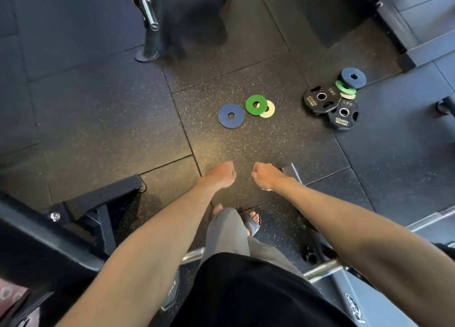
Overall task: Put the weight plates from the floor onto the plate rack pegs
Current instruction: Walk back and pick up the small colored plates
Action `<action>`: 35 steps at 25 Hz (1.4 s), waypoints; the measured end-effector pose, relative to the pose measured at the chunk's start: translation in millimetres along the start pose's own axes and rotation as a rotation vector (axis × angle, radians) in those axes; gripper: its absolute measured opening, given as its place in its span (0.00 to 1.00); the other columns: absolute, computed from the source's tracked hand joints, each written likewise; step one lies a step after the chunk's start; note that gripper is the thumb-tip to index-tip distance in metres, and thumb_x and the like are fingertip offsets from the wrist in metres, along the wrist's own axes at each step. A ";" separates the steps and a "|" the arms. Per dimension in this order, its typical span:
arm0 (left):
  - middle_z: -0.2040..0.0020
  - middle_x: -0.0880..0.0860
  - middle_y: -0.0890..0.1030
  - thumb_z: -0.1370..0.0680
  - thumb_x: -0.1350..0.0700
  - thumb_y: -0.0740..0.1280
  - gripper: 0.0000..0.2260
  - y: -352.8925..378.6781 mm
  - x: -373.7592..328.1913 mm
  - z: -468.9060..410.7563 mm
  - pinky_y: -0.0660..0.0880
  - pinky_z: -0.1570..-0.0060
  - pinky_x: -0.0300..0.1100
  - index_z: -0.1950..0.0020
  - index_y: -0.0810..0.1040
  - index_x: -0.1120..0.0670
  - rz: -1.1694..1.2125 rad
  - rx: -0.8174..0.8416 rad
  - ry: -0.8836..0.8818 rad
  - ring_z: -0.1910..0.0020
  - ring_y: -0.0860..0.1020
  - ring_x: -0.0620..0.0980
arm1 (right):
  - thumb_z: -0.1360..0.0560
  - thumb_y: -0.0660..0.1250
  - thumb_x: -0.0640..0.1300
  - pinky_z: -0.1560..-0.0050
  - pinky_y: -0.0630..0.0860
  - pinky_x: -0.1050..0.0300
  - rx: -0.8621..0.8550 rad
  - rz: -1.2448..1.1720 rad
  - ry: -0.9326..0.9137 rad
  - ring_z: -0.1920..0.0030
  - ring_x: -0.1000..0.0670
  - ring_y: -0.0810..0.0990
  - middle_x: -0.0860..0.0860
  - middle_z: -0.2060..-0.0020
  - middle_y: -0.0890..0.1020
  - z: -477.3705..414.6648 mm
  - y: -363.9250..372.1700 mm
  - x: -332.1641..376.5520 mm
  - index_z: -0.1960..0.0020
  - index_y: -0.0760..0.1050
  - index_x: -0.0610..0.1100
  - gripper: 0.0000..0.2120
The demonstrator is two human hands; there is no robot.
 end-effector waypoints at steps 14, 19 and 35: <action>0.47 0.59 0.80 0.18 0.55 0.57 0.10 -163.7 -34.8 -243.7 0.75 0.49 0.51 0.46 0.74 0.58 -0.010 0.115 0.032 0.46 0.78 0.61 | 0.18 0.57 0.42 0.44 0.75 0.48 -0.022 -0.167 0.168 0.41 0.36 0.79 0.35 0.42 0.80 -222.2 -186.2 -9.7 0.39 0.75 0.35 0.14; 0.48 0.58 0.80 0.18 0.56 0.57 0.10 -169.4 -24.3 -346.7 0.76 0.49 0.51 0.46 0.76 0.58 0.078 0.060 -0.042 0.47 0.78 0.59 | 0.20 0.56 0.42 0.47 0.75 0.49 0.005 -0.141 0.132 0.43 0.36 0.80 0.36 0.43 0.81 -337.4 -205.7 -27.2 0.40 0.74 0.37 0.14; 0.31 0.60 0.67 0.23 0.45 0.67 0.31 42.1 97.3 -710.3 0.67 0.35 0.52 0.26 0.61 0.58 -0.242 -0.210 -0.085 0.33 0.67 0.58 | 0.25 0.70 0.56 0.30 0.65 0.40 -0.164 0.517 0.113 0.26 0.35 0.61 0.34 0.26 0.60 -748.8 -37.4 -200.1 0.24 0.55 0.35 0.41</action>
Point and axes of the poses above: each hand's wrist, its own z-axis away from the middle knuckle, its own y-axis out of the palm, x = y × z, the point moved 2 cm from there along -z, towards the middle knuckle
